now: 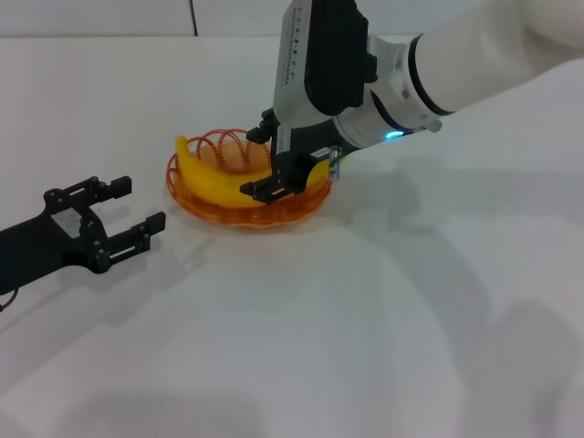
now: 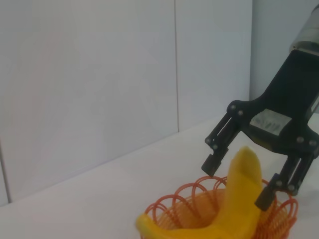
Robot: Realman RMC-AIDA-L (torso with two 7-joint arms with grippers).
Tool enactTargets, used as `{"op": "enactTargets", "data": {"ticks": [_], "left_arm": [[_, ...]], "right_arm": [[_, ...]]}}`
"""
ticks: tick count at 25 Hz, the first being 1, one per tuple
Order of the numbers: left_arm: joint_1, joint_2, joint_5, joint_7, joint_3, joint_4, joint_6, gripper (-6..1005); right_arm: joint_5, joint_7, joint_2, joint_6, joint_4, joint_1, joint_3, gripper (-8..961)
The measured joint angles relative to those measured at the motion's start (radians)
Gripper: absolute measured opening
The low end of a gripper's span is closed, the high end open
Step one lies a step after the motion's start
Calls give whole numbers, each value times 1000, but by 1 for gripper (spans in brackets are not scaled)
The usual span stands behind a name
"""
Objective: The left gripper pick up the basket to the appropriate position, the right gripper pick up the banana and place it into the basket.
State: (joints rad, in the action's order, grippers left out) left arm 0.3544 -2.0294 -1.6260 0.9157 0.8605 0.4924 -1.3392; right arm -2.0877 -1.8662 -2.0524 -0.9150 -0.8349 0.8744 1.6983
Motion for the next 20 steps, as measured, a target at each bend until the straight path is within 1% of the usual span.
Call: {"op": "enactTargets", "data": {"ticks": [3,6,9,12,15,17,20], "left_arm": [[0,0,0,0,0,0,0,711],[-3,0,0,0,0,0,0,711],[-5,0,0,0,0,0,0,711],[-6,0,0,0,0,0,0,711],[-6,0,0,0,0,0,0,711],[-6,0,0,0,-1,0,0,711],[-6,0,0,0,-1,0,0,712]], "right_arm": [[0,-7,0,-2,-6,-2,0,603],[14,-9,2,-9,-39,-22,-1,677],[34,-5,7,-22,-105,-65,-6,750],[35,0,10,-49,-188,-122,-32,749],[36,13,10,-89,-243,-164,-66,749],[52,32,10,-122,-264,-184,-93,748],[121,100,11,-201,-270,-207,-152,748]]}}
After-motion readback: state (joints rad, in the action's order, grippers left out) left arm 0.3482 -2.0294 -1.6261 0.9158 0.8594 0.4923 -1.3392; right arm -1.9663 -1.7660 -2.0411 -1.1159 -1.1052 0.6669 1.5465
